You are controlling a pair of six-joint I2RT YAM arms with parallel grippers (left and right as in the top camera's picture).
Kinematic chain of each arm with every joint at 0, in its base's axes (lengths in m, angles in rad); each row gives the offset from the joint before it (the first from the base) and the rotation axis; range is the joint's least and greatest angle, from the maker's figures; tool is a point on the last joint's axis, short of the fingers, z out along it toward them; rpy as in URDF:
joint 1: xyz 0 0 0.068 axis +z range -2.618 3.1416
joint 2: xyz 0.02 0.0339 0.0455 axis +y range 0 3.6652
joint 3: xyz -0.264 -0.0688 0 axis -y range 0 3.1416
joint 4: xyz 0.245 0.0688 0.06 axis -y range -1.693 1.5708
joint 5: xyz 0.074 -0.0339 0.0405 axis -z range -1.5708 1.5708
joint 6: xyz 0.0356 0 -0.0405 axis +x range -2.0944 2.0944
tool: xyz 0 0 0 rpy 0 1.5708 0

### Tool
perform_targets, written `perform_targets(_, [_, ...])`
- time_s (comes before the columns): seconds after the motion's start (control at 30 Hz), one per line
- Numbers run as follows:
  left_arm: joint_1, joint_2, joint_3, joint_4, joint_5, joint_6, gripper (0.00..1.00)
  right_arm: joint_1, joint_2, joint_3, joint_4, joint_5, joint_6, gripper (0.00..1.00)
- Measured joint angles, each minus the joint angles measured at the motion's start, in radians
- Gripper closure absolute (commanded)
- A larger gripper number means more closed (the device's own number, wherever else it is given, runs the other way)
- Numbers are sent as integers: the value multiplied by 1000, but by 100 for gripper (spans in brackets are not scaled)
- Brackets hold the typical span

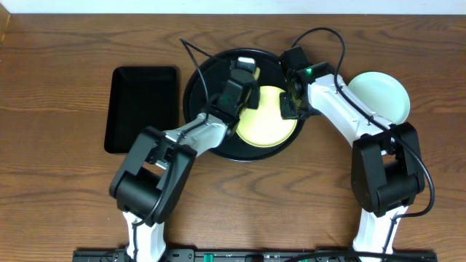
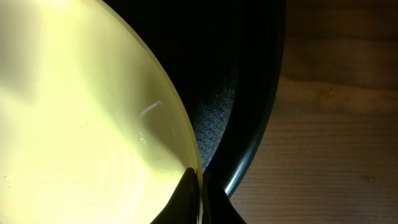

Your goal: Clean dirty plates on tray and stack at the side

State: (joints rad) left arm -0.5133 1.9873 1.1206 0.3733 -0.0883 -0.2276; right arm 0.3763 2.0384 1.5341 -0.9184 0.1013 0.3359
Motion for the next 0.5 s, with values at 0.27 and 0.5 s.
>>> perform_targets(0.27, [66, -329, 3, -109, -16, 0, 92, 0, 0, 0, 2, -2, -1, 99])
perform_targets(0.5, [216, -617, 12, -539, -23, 1, 92, 0, 0, 0, 16, -5, -6, 99])
